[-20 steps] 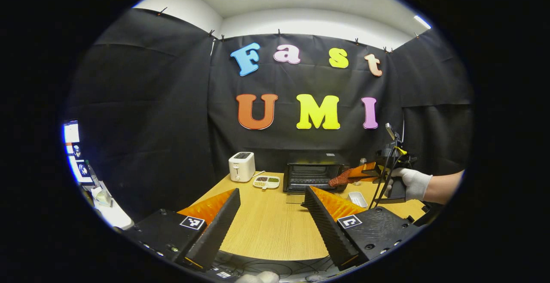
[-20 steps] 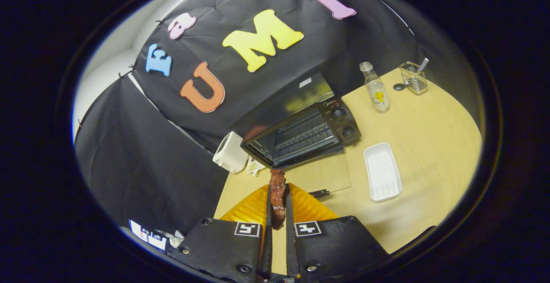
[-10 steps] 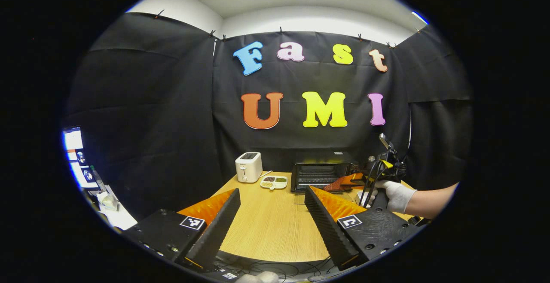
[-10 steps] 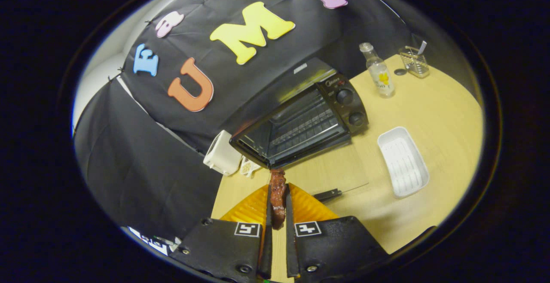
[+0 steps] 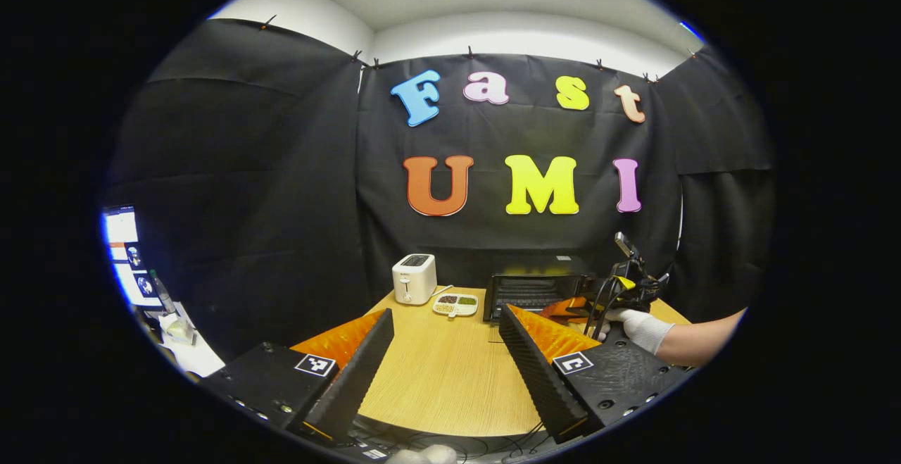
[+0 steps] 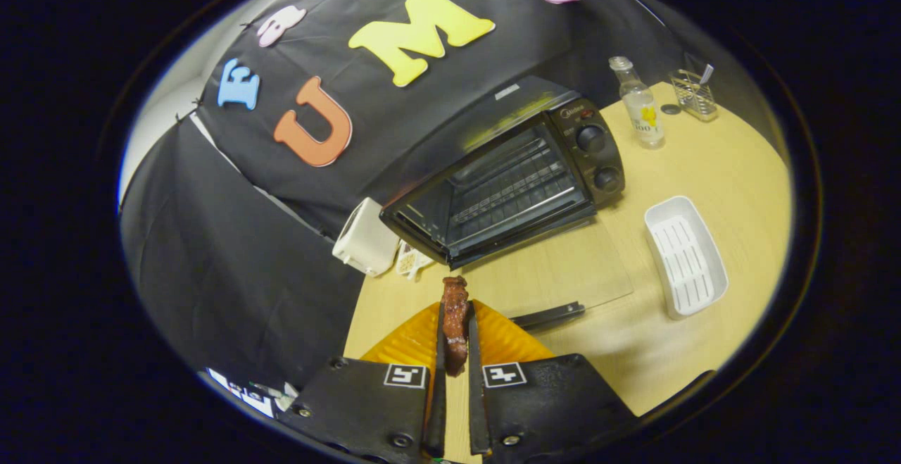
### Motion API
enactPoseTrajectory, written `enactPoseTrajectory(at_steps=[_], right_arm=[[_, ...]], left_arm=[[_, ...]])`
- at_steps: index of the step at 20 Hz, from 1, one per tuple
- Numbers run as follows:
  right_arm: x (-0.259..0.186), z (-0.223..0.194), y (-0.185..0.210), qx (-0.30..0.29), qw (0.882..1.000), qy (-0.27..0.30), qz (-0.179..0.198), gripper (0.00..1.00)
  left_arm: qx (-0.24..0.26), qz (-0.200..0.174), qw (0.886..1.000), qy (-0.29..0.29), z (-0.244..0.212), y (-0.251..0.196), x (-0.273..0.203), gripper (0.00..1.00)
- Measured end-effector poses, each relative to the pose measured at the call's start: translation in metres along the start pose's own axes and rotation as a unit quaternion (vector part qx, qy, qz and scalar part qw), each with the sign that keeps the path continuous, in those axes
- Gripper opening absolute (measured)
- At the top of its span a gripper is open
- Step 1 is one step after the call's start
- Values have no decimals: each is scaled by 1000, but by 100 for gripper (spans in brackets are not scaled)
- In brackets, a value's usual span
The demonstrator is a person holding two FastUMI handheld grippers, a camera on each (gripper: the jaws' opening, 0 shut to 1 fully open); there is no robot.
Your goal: Open the electric oven with the left hand, put the food in, and close the electric oven.
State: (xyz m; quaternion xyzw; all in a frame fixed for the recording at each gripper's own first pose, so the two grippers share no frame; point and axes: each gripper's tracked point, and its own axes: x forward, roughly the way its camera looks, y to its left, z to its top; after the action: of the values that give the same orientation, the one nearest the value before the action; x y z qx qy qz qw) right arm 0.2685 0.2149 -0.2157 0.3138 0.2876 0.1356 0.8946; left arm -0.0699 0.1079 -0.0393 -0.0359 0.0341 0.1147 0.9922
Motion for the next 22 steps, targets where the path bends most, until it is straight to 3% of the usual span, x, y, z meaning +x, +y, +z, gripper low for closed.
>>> enactPoseTrajectory(at_steps=[3,9,10,13,22], right_arm=[[-1,9,5,2,1000,-18,4,16],[30,14,12,76,996,-52,14,16],[37,13,12,84,995,-55,14,12],[57,12,9,102,993,-62,11,16],[97,20,3,109,990,-89,-1,16]], left_arm=[[1,-2,1000,-5,2,-1,-4,96],[10,-6,1000,6,-6,-3,-6,96],[11,-7,1000,7,-6,-5,-5,96],[17,-7,1000,13,-8,-6,-1,96],[10,-11,1000,28,-20,-11,22,96]])
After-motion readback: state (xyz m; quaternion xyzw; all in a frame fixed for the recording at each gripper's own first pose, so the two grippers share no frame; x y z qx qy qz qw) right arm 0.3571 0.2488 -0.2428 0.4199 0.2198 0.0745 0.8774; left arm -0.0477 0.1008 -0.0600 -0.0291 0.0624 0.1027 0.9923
